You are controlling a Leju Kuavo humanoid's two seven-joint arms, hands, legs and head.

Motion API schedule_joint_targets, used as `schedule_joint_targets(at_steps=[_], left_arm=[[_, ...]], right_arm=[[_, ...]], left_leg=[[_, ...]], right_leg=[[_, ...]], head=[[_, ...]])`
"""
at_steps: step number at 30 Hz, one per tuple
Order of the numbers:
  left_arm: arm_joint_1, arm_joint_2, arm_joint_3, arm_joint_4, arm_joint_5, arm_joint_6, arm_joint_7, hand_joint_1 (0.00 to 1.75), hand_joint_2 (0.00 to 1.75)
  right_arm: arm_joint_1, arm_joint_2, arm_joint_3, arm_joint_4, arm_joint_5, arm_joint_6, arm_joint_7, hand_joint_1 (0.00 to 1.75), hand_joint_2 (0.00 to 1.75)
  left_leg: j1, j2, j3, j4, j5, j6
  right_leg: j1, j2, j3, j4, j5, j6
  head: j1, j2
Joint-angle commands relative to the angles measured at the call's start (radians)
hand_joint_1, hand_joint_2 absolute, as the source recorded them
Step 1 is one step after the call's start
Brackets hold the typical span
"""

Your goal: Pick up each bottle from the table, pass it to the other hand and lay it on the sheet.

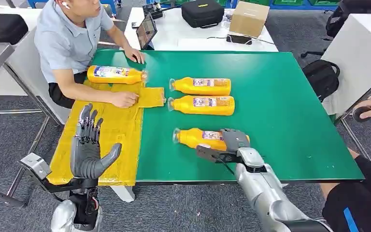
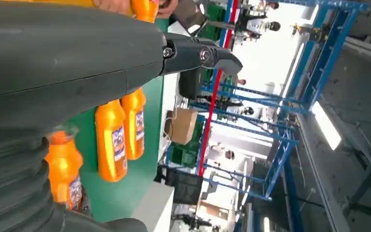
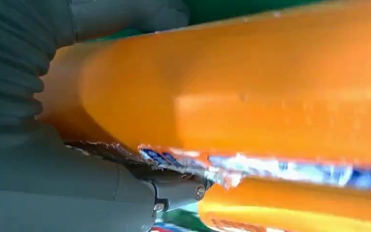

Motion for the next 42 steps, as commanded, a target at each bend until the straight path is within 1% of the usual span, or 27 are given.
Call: schedule_joint_targets(at_steps=[1,2,3,4,5,6,7,8,9,10,11,12,13,15,16,19,21,23,24,28,30,31,33,35,36,38,42], left_arm=[[-0.077,0.003,-0.017,0.136,-0.077,0.066,0.026,0.0,1.75],[-0.077,0.003,-0.029,0.138,-0.109,0.096,0.024,0.0,1.75],[-0.081,0.003,-0.043,0.144,-0.295,0.176,0.041,0.0,1.75],[-0.086,0.003,-0.058,0.165,-0.334,0.2,0.046,0.0,1.75],[-0.088,0.003,-0.061,0.17,-0.335,0.205,0.043,0.0,1.75],[-0.088,0.003,-0.068,0.196,-0.439,0.25,0.088,0.0,1.75],[-0.09,0.003,-0.078,0.247,-0.439,0.248,0.115,0.0,1.75],[-0.091,0.003,-0.081,0.27,-0.433,0.254,0.103,0.0,1.75],[-0.088,0.003,-0.083,0.299,-0.377,0.222,0.103,0.0,1.75],[-0.079,0.003,-0.086,0.321,-0.347,0.211,0.098,0.0,1.75],[-0.075,0.003,-0.088,0.326,-0.343,0.212,0.093,0.0,1.75],[-0.071,0.003,-0.088,0.326,-0.324,0.216,0.07,0.0,1.75],[-0.075,0.003,-0.084,0.323,-0.298,0.216,0.05,0.0,1.75],[-0.082,0.003,-0.077,0.313,-0.303,0.217,0.045,0.0,1.75],[-0.08,0.003,-0.079,0.301,-0.293,0.181,0.027,0.0,1.75],[-0.053,0.01,-0.11,0.26,-0.285,0.075,-0.024,0.0,1.75],[-0.028,0.013,-0.135,0.227,-0.296,0.038,-0.039,0.0,1.75],[-0.018,0.013,-0.162,0.226,-0.26,-0.033,-0.029,0.0,1.75],[-0.017,0.01,-0.168,0.237,-0.241,-0.05,-0.019,0.0,1.75],[-0.028,0.019,-0.207,0.248,-0.193,-0.086,-0.023,0.0,1.75],[-0.03,0.021,-0.22,0.245,-0.182,-0.097,-0.018,0.0,1.75],[-0.032,0.027,-0.236,0.243,-0.177,-0.107,-0.013,0.0,1.75],[-0.033,0.031,-0.252,0.242,-0.179,-0.108,-0.012,0.0,1.75],[-0.037,0.035,-0.262,0.252,-0.181,-0.109,0.002,0.0,1.75],[-0.037,0.035,-0.264,0.255,-0.181,-0.109,0.001,0.0,1.75],[-0.049,0.03,-0.263,0.288,-0.191,-0.078,0.018,0.0,1.75],[-0.06,0.025,-0.258,0.32,-0.159,-0.085,0.025,0.0,1.75]], right_arm=[[0.278,0.018,-0.198,-0.105,-0.287,-0.008,-0.368,1.75,1.75],[0.298,0.03,-0.181,-0.174,-0.318,0.011,-0.372,1.75,1.75],[0.331,0.055,-0.18,-0.288,-0.422,0.03,-0.457,1.75,1.75],[0.367,0.068,-0.152,-0.408,-0.466,0.076,-0.41,1.75,1.75],[0.374,0.07,-0.142,-0.435,-0.471,0.088,-0.393,1.75,1.75],[0.389,0.087,-0.134,-0.512,-0.528,0.066,-0.449,1.75,1.75],[0.399,0.101,-0.115,-0.582,-0.571,0.071,-0.469,1.75,1.75],[0.401,0.103,-0.105,-0.607,-0.576,0.082,-0.45,1.75,1.75],[0.402,0.116,-0.101,-0.646,-0.627,0.077,-0.489,1.75,1.75],[0.395,0.127,-0.087,-0.683,-0.656,0.075,-0.51,1.75,1.75],[0.392,0.131,-0.083,-0.693,-0.66,0.077,-0.504,1.75,1.75],[0.388,0.144,-0.083,-0.719,-0.69,0.072,-0.519,1.75,1.75],[0.383,0.163,-0.077,-0.761,-0.726,0.072,-0.54,1.75,1.75],[0.378,0.176,-0.067,-0.799,-0.745,0.081,-0.531,1.75,1.75],[0.372,0.186,-0.062,-0.821,-0.762,0.08,-0.538,1.75,1.75],[0.351,0.187,-0.04,-0.808,-0.769,0.083,-0.539,1.75,1.75],[0.331,0.188,-0.016,-0.768,-0.769,0.091,-0.54,1.75,1.75],[0.317,0.186,0.049,-0.716,-0.753,0.098,-0.574,1.75,1.75],[0.315,0.185,0.073,-0.701,-0.738,0.088,-0.581,1.75,1.75],[0.268,0.198,0.182,-0.567,-0.707,0.079,-0.57,1.75,1.75],[0.248,0.209,0.198,-0.515,-0.709,0.062,-0.567,1.75,1.75],[0.22,0.211,0.217,-0.453,-0.709,0.062,-0.561,1.75,1.75],[0.192,0.214,0.233,-0.394,-0.7,0.049,-0.557,1.75,1.75],[0.176,0.217,0.254,-0.364,-0.673,0.012,-0.559,1.75,1.75],[0.175,0.219,0.257,-0.362,-0.672,0.01,-0.559,1.75,1.75],[0.167,0.232,0.292,-0.348,-0.648,-0.011,-0.562,1.75,1.75],[0.159,0.253,0.33,-0.317,-0.634,-0.014,-0.537,1.75,1.75]], left_leg=[[0.002,-0.01,-0.011,0.0,0.005,0.002],[0.002,-0.007,-0.008,0.001,0.003,0.002],[0.002,-0.001,-0.003,0.002,-0.002,0.001],[0.002,-0.003,-0.009,0.0,0.0,0.0],[0.001,-0.001,-0.005,0.001,-0.003,0.001],[0.0,-0.002,-0.007,-0.001,-0.002,0.001],[0.0,0.0,-0.003,0.0,-0.004,0.002],[-0.001,-0.001,-0.006,-0.002,-0.002,0.002],[0.0,0.0,-0.001,-0.002,-0.004,0.002],[0.0,0.0,-0.001,-0.003,-0.005,0.002],[0.001,0.001,-0.001,-0.001,-0.005,0.002],[0.0,0.001,-0.004,-0.001,-0.005,0.002],[0.0,0.004,-0.007,0.0,-0.005,0.002],[0.0,0.005,-0.014,0.0,-0.004,0.002],[0.0,0.004,-0.018,0.0,-0.003,0.001],[0.0,0.004,-0.022,0.001,-0.003,0.001],[0.0,0.002,-0.023,0.001,-0.002,0.001],[0.001,0.004,-0.023,0.0,-0.003,0.001],[0.001,0.004,-0.024,0.0,-0.003,0.001],[0.001,0.005,-0.024,-0.001,-0.003,0.001],[0.001,0.006,-0.026,-0.001,-0.002,0.001],[0.001,0.004,-0.027,-0.001,-0.002,0.0],[0.001,0.004,-0.027,-0.001,-0.002,0.0],[0.001,0.004,-0.025,-0.001,-0.002,0.001],[0.001,0.003,-0.027,-0.001,-0.002,0.001],[0.001,0.003,-0.027,-0.001,-0.002,0.001],[0.001,0.002,-0.026,-0.001,-0.002,0.001]], right_leg=[[0.002,-0.011,-0.007,-0.002,0.003,-0.003],[0.002,-0.008,-0.005,-0.002,0.003,-0.003],[0.002,-0.001,-0.002,-0.001,0.002,-0.002],[0.002,-0.004,-0.007,-0.002,0.003,-0.003],[0.002,-0.002,-0.004,-0.001,0.002,-0.002],[0.002,-0.004,-0.006,-0.002,0.003,-0.003],[0.002,-0.002,-0.001,-0.001,0.002,-0.001],[0.001,-0.003,-0.004,-0.001,0.004,0.0],[0.002,-0.001,0.002,-0.002,0.012,0.004],[0.002,-0.001,0.008,-0.003,0.011,0.002],[0.003,0.0,0.01,0.0,0.01,0.003],[0.002,0.0,0.007,0.001,0.009,0.002],[0.002,0.003,0.004,0.002,0.01,0.003],[0.001,0.003,-0.004,0.004,0.01,0.002],[0.001,0.003,-0.007,0.004,0.01,0.003],[0.002,0.003,-0.011,0.004,0.01,0.002],[0.002,0.003,-0.011,0.004,0.01,0.003],[0.002,0.004,-0.011,0.003,0.01,0.002],[0.002,0.005,-0.011,0.003,0.011,0.003],[0.002,0.005,-0.012,0.002,0.011,0.001],[0.002,0.006,-0.014,0.002,0.012,0.002],[0.003,0.004,-0.014,0.002,0.012,0.003],[0.003,0.004,-0.014,0.002,0.011,0.003],[0.002,0.004,-0.013,0.002,0.011,0.002],[0.002,0.004,-0.014,0.003,0.011,0.003],[0.002,0.003,-0.014,0.003,0.011,0.003],[0.002,0.002,-0.013,0.003,0.011,0.002]], head=[[0.0,0.0],[0.0,0.0],[0.0,0.0],[0.0,0.0],[0.0,0.0],[0.0,0.0],[0.0,0.0],[-0.001,0.0],[-0.001,0.0],[-0.001,0.0],[0.0,0.0],[-0.001,0.0],[-0.001,0.0],[0.0,0.0],[-0.001,0.0],[-0.001,0.0],[-0.001,0.0],[-0.001,0.0],[-0.001,0.0],[-0.001,0.0],[-0.001,0.0],[-0.001,0.0],[-0.001,0.0],[-0.001,0.0],[-0.001,0.0],[-0.001,0.0],[-0.001,0.0]])
